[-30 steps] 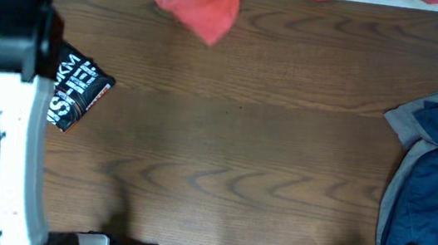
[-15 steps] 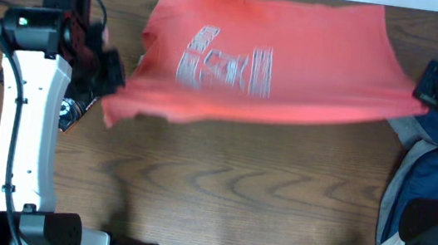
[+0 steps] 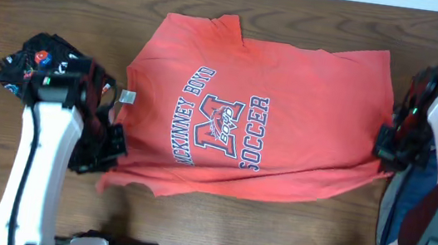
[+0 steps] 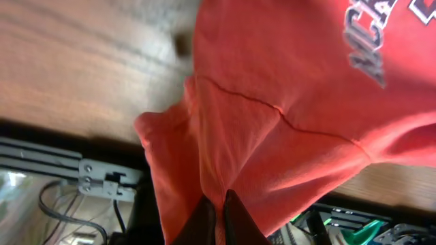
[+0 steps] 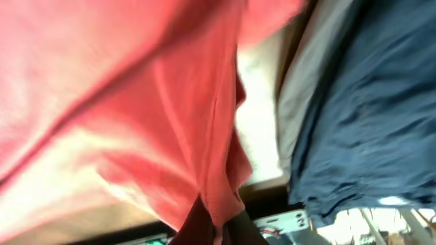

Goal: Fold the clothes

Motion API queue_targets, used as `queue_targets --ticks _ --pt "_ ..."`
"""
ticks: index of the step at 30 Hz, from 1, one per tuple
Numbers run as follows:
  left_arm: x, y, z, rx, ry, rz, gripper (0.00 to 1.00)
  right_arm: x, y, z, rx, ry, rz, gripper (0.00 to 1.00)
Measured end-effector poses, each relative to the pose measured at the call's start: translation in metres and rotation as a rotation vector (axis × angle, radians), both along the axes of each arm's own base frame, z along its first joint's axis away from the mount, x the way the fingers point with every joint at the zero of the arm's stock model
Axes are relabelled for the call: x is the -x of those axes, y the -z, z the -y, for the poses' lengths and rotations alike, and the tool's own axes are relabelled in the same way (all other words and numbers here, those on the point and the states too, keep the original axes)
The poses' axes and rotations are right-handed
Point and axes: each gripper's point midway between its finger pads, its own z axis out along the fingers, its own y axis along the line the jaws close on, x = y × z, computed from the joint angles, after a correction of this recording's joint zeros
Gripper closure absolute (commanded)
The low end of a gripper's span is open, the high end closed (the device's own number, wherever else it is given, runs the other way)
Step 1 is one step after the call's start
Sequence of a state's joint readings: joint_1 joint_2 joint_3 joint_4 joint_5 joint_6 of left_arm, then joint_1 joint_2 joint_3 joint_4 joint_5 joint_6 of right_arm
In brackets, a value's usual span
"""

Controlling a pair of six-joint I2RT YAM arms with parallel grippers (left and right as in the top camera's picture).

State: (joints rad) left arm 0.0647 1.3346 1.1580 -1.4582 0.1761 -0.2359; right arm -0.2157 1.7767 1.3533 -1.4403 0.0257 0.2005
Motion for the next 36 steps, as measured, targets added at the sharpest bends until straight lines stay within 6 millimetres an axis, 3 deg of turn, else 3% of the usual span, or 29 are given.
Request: queue_targets --ticks 3,6,10,14,20,26,32,36 --pt "0.007 -0.008 0.001 -0.005 -0.012 0.068 0.94 0.012 0.005 -0.005 -0.004 0.007 0.032 0.99" --pt "-0.007 -0.018 0.000 -0.015 -0.029 0.217 0.94 0.005 0.001 -0.003 0.009 0.014 0.120 0.99" --pt "-0.046 -0.031 -0.003 -0.025 -0.035 0.416 0.94 -0.027 -0.003 0.004 0.038 0.028 0.285 0.99" --pt "-0.080 -0.032 -0.005 -0.028 -0.042 0.508 0.94 -0.057 -0.005 0.014 0.067 0.050 0.411 0.99" --pt "-0.125 -0.006 -0.008 -0.027 -0.052 0.514 0.94 -0.090 -0.011 0.021 0.095 0.054 0.546 0.99" --pt "-0.172 0.029 -0.011 -0.026 -0.053 0.534 0.94 -0.099 -0.013 0.024 0.102 0.056 0.583 0.99" --pt "-0.193 0.050 -0.004 0.020 -0.047 0.540 0.94 -0.104 0.002 0.025 0.097 0.057 0.559 0.99" --pt "-0.198 0.062 -0.002 0.038 -0.045 0.526 0.93 -0.120 0.014 0.028 0.102 0.057 0.586 0.98"
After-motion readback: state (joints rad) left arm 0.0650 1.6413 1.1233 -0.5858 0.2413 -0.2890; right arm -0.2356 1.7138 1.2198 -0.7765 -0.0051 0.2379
